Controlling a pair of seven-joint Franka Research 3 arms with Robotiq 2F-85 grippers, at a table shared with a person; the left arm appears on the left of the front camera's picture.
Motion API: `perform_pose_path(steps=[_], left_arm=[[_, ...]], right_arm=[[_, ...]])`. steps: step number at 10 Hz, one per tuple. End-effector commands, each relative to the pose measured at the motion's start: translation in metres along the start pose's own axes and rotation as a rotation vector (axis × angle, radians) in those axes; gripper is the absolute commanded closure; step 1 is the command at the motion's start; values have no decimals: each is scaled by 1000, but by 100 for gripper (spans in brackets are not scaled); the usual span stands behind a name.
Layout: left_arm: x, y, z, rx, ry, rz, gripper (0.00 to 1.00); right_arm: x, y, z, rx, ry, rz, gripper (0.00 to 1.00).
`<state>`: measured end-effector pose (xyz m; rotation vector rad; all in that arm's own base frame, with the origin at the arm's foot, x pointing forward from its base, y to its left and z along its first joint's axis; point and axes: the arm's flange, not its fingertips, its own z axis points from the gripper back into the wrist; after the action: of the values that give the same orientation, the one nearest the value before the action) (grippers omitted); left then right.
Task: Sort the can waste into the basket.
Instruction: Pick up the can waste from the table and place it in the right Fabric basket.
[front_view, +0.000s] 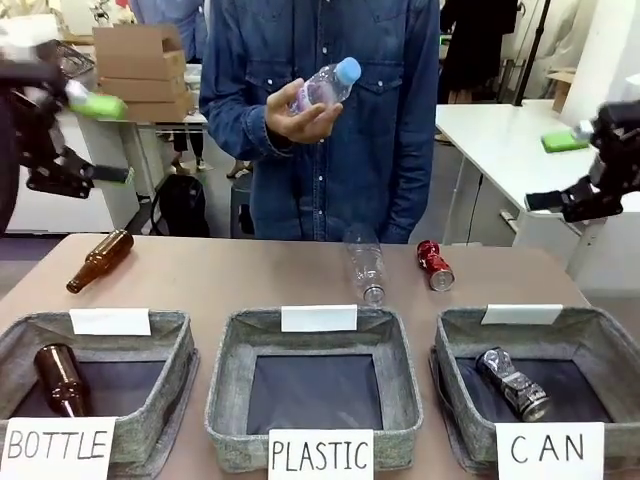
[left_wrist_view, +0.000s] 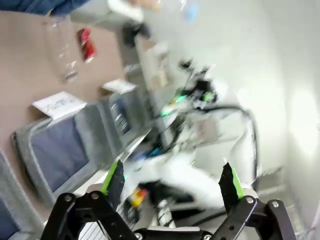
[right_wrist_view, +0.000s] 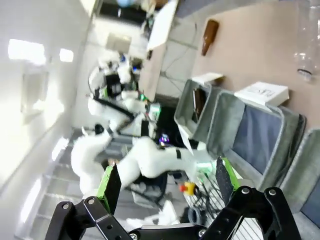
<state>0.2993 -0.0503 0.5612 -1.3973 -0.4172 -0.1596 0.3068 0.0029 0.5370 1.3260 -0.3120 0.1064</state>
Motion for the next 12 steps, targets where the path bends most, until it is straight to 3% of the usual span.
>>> perform_pose_path(steps=[1, 11, 12], left_arm=[[4, -8, -19, 88, 135, -63, 0], [4, -8, -19, 88, 135, -63, 0], [4, -8, -19, 88, 135, -63, 0]], right_arm=[[-8, -4, 10, 9, 44, 58, 0], [-6, -1, 6, 5, 35, 36, 0], [-11, 13, -20, -327, 97, 107, 0]])
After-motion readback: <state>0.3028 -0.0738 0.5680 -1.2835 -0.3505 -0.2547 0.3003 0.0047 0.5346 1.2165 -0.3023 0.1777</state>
